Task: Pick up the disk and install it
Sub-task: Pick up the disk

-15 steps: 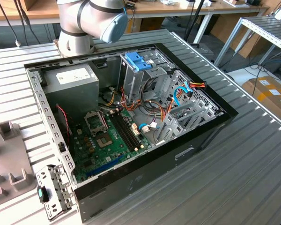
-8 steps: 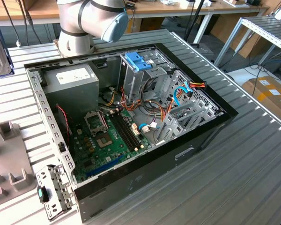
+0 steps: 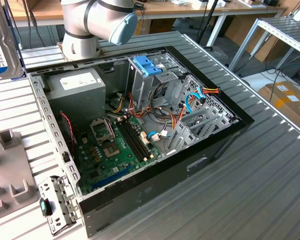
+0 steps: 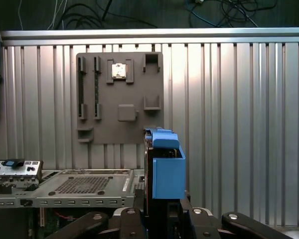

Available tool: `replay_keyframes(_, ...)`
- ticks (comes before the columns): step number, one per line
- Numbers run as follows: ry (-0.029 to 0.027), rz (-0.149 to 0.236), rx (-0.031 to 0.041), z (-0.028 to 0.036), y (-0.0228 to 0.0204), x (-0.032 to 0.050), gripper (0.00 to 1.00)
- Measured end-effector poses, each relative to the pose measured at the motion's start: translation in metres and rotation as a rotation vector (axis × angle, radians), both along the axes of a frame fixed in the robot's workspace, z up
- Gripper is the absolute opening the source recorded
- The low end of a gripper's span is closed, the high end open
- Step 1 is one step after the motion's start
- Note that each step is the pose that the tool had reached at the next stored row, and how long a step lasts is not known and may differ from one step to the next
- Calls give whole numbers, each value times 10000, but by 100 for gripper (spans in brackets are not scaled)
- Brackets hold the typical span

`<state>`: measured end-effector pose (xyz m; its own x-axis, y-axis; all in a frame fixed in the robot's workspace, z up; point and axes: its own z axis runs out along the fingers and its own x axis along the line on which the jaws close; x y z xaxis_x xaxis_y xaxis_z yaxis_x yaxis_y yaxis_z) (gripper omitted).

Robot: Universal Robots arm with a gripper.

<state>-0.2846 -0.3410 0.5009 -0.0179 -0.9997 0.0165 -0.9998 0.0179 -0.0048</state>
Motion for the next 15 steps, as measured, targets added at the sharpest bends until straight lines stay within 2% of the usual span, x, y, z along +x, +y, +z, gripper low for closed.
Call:
replay_keyframes(3, 2, -1, -1, -2, 0, 140, 35)
replay_keyframes(11, 2, 0, -1, -7, 0, 325, 35)
replay_keyframes(15, 0, -1, 0, -10, 0, 447, 35)
